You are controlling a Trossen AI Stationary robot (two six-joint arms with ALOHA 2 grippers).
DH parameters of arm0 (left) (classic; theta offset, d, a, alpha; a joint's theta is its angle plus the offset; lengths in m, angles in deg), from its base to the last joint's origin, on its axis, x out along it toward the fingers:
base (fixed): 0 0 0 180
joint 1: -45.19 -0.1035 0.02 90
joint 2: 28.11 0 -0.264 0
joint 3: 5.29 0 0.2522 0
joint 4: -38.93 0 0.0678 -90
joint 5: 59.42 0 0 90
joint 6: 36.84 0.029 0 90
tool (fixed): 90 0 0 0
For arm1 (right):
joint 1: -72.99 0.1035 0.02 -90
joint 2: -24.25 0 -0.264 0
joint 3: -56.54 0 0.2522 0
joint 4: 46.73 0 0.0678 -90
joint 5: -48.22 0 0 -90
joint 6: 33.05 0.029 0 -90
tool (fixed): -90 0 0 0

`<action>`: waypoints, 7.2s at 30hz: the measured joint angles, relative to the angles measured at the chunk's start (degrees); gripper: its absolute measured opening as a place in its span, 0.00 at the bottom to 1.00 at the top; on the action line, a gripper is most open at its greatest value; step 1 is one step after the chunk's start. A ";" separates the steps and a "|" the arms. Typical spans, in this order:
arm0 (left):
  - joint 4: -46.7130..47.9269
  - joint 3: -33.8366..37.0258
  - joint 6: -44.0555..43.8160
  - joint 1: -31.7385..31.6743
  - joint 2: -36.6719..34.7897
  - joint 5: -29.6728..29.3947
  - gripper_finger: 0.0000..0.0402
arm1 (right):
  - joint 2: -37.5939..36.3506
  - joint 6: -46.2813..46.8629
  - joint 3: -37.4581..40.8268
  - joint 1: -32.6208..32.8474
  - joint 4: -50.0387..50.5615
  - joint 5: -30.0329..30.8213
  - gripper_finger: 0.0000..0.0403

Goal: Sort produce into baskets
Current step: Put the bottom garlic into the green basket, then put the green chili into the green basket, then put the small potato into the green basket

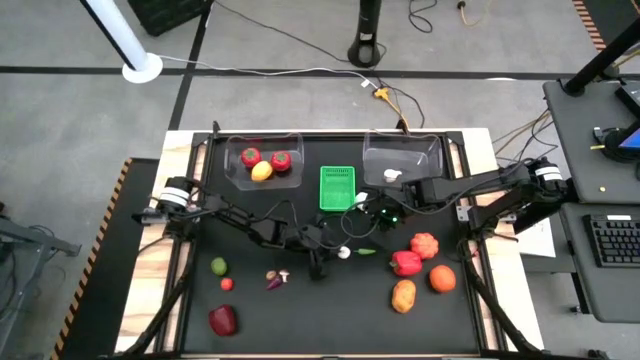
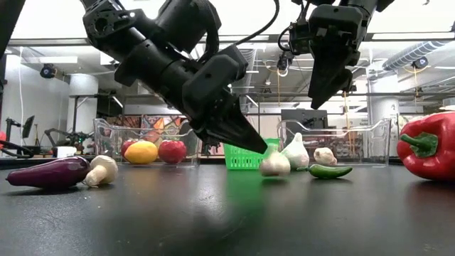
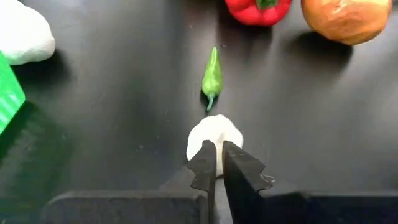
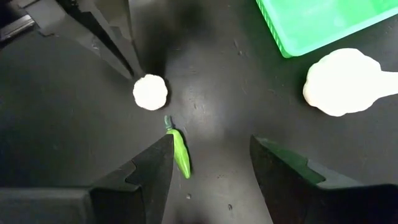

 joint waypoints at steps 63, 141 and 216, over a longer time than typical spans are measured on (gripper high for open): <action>8.14 0.02 7.43 -6.45 -10.97 -2.95 0.00 | -0.02 -1.40 0.00 -1.91 -1.14 2.12 0.50; 49.60 8.93 -31.33 19.68 -45.48 -15.64 0.22 | 20.35 5.47 0.38 11.17 -5.58 0.87 0.50; 48.74 9.20 -65.09 20.09 -32.33 0.74 0.47 | 13.02 -1.02 -16.76 -17.35 -3.07 -1.62 0.39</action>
